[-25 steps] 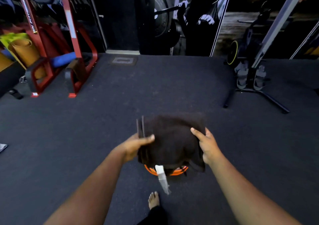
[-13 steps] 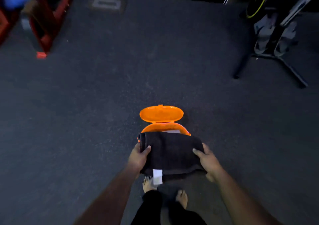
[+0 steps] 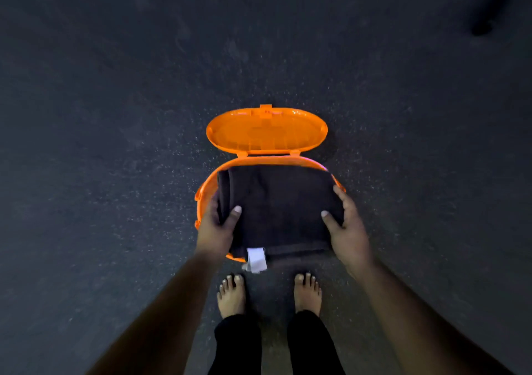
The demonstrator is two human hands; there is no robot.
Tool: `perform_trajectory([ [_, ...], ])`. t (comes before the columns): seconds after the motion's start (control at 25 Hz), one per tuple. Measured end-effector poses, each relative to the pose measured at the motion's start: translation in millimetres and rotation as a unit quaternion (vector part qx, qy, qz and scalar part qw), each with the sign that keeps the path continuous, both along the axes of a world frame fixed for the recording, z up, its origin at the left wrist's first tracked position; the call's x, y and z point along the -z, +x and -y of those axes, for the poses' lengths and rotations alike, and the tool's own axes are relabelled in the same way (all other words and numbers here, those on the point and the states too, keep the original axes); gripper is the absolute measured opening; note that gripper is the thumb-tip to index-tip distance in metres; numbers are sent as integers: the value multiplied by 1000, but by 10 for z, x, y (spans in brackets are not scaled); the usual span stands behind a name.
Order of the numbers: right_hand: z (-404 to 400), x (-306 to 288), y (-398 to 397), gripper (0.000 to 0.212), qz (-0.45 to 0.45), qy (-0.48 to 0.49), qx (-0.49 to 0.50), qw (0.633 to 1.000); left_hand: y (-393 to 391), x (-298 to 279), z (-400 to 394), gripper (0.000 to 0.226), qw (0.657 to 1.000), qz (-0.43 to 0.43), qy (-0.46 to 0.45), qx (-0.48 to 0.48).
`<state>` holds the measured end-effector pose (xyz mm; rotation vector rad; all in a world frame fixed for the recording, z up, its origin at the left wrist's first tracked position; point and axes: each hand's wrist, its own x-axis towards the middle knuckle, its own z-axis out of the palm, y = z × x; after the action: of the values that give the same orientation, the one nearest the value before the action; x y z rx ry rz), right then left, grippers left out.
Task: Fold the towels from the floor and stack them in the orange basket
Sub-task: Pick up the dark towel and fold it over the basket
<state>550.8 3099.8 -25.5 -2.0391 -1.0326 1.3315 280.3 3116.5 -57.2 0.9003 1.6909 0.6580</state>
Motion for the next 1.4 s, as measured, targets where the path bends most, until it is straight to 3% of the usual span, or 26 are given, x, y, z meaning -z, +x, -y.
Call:
perform_trajectory([
  [0.2, 162, 1238, 42, 61, 37, 3, -82, 996, -84, 1250, 201, 60, 994, -96, -49, 15],
  [0.32, 240, 1421, 18, 56, 129, -44, -107, 985, -28, 1322, 218, 70, 987, -150, -32, 40],
  [0.36, 218, 1360, -20, 53, 205, -35, -128, 970, 20, 1249, 205, 73, 976, -211, -5, 60],
  [0.44, 75, 1236, -122, 53, 342, 52, -213, 914, 163, 1056, 139, 75, 911, -367, 86, 168],
  [0.52, -122, 1252, -260, 65, 371, 108, -337, 859, 296, 1041, 74, 80, 844, -410, 151, 310],
  [0.6, -247, 1487, -326, 78, 373, 103, -437, 812, 333, 1259, 32, 91, 802, -420, 152, 397],
  [0.68, -217, 1836, -307, 83, 376, 83, -472, 793, 291, 1582, 61, 100, 780, -437, 135, 427],
  [0.92, -113, 2555, -288, 89, 404, 95, -463, 783, 252, 2302, 110, 104, 756, -467, 177, 422],
  [1.16, -128, 1707, -356, 95, 363, -1, -489, 793, 255, 1532, 141, 111, 774, -415, 72, 473],
  [1.4, -92, -290, -510, 84, 294, -99, -482, 820, 172, -525, 341, 114, 816, -351, -78, 453],
])
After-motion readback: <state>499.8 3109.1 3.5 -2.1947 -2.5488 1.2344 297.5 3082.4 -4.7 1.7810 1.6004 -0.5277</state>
